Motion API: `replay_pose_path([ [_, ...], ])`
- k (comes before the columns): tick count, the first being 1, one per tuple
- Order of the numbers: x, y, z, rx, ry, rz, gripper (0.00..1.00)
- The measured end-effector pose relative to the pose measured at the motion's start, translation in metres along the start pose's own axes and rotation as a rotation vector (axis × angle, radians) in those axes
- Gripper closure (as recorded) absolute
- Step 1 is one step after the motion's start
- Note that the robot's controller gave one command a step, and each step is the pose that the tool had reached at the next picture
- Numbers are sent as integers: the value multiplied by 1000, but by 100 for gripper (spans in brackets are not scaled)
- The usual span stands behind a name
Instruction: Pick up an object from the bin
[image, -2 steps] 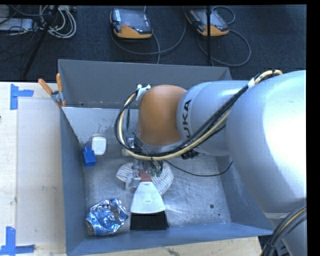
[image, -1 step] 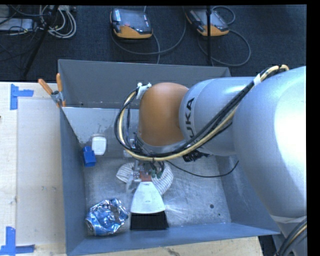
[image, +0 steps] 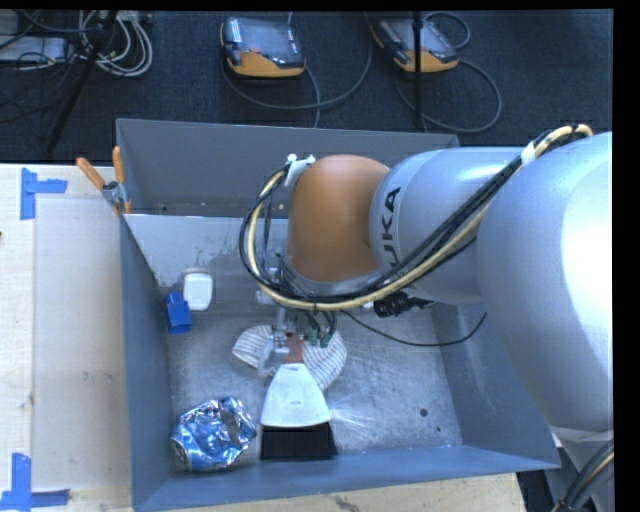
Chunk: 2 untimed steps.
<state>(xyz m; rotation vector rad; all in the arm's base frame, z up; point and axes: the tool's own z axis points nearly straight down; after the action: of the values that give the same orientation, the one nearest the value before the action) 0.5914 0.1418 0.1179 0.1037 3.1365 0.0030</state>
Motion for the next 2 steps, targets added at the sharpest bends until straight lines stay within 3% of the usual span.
replay_pose_path([
  [1, -4, -12, 43, -2, 1, 64, 0],
  [2, -2, -10, 39, -3, 14, 62, 100],
])
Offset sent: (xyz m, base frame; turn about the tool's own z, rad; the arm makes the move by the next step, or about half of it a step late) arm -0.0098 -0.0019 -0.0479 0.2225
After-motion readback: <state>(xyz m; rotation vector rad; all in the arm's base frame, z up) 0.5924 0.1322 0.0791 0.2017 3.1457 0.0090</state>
